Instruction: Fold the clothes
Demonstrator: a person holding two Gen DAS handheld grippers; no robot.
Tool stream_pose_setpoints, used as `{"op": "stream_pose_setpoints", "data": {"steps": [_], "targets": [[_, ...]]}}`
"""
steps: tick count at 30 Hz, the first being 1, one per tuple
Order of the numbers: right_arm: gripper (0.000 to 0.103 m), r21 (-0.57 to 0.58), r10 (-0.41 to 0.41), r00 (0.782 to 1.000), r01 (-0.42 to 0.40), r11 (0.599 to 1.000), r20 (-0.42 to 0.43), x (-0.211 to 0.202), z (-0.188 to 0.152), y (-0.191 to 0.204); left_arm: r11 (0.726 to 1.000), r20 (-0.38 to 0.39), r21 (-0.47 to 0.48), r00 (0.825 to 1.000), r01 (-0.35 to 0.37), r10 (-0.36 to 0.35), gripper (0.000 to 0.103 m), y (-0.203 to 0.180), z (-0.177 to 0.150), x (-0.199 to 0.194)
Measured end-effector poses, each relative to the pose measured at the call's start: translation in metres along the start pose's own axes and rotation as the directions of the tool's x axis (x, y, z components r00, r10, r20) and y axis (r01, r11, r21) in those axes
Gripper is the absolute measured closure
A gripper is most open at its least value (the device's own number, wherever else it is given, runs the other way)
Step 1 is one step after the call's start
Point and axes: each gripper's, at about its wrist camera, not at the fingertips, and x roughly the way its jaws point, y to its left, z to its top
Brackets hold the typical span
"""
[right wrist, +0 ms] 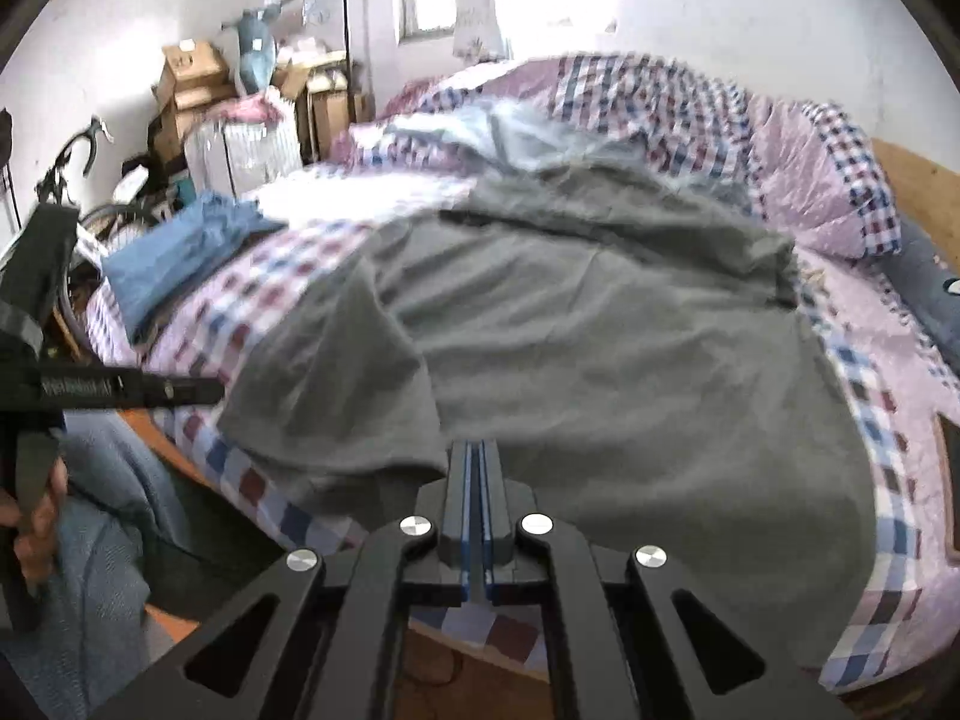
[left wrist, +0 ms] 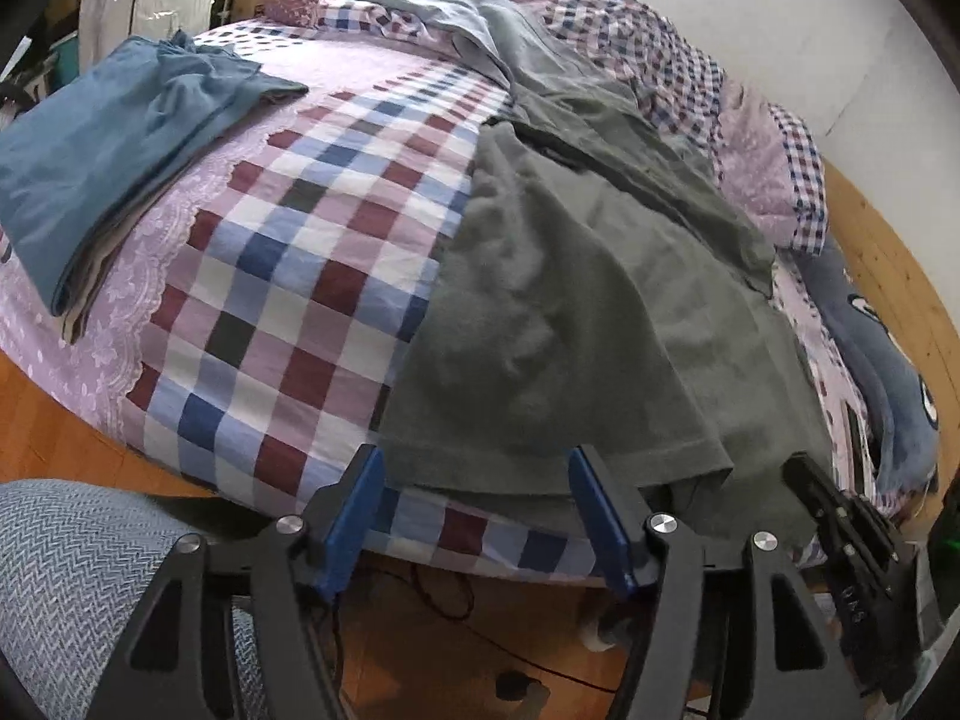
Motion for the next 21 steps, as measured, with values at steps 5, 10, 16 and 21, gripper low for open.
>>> {"op": "stream_pose_setpoints", "data": {"steps": [5,10,16,21], "targets": [[0.080,0.046,0.080,0.992,-0.076,0.996,-0.094,0.024,-0.013,-0.001,0.999,0.011,0.008,0.999,0.034,-0.034,0.035,-0.004,0.002,-0.001],[0.073,0.149,0.157,0.976,-0.134,0.980,-0.151,0.041,-0.021,-0.011,0.990,0.004,0.053,0.991,0.133,-0.134,0.035,-0.016,0.000,-0.002],[0.103,0.136,0.220,0.969,-0.204,0.969,-0.113,0.044,-0.015,-0.001,0.941,-0.052,0.070,0.943,0.331,-0.328,0.035,-0.030,-0.005,0.000],[0.103,-0.008,0.221,0.974,-0.222,0.975,-0.052,0.022,-0.009,0.026,0.798,-0.169,-0.187,0.781,0.573,-0.601,0.035,-0.027,-0.012,0.027]]}}
